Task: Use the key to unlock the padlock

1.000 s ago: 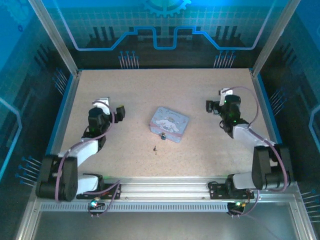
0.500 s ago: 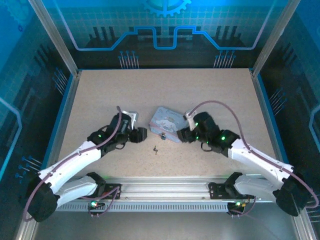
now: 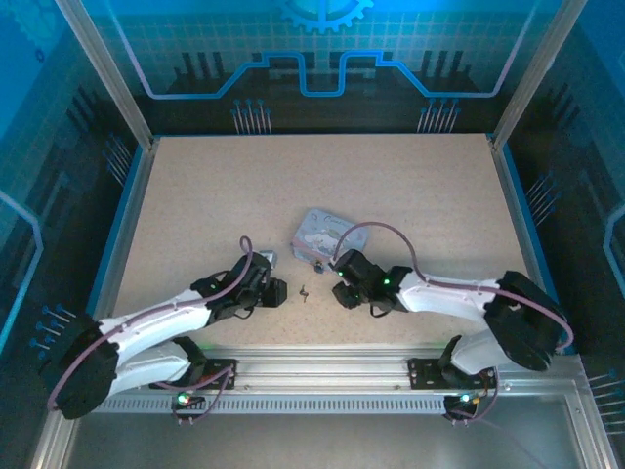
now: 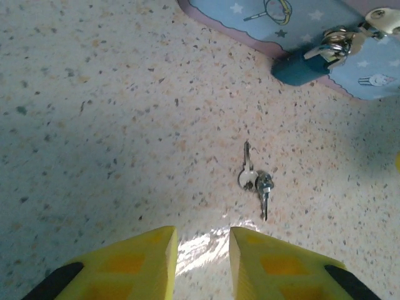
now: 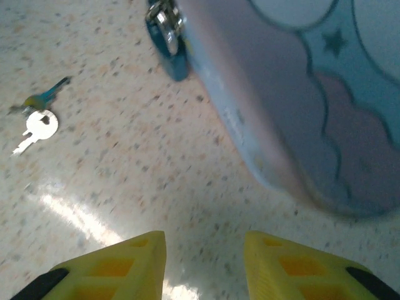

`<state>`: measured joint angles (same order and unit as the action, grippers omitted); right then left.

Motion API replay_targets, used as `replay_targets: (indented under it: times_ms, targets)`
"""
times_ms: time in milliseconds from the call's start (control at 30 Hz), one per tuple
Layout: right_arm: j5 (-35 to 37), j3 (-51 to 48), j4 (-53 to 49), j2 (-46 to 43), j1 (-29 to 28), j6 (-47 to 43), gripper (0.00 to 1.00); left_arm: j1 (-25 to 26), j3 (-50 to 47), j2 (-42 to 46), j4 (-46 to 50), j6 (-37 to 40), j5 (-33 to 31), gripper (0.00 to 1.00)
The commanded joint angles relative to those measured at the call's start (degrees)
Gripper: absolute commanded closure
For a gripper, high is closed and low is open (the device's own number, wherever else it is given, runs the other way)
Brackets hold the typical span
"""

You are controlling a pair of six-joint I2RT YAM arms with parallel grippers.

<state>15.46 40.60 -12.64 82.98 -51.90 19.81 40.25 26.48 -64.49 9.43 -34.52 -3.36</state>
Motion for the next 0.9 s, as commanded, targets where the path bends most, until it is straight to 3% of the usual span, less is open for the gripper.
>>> replay_targets:
  times_ms: [0,167,333,567,700,867]
  targets:
    - [1.88,4.75,2.88,3.84,2.91,-1.79,0.63,0.24,4.09,-4.4,-4.41,0.88,-0.32,0.71]
    - [-1.71,8.17,5.56,10.09,8.49,-3.59,0.64,0.34,9.63,-10.68,0.26,2.48,1.02,0.71]
    - [-4.28,11.78,4.09,11.91,10.27,-5.47,0.66,0.81,13.08,-12.9,6.55,4.2,1.02,0.87]
    - [-4.84,10.14,2.1,7.75,3.82,-3.47,0.65,4.3,12.86,-12.97,8.29,2.82,-2.69,0.86]
    - [-9.71,7.74,3.98,7.9,-1.76,-5.94,0.63,4.16,11.05,-11.02,10.69,1.96,-5.91,0.79]
    - [-17.87,5.84,7.29,6.93,-1.82,-12.65,0.55,3.63,10.56,-9.51,15.71,-0.06,-8.08,0.76]
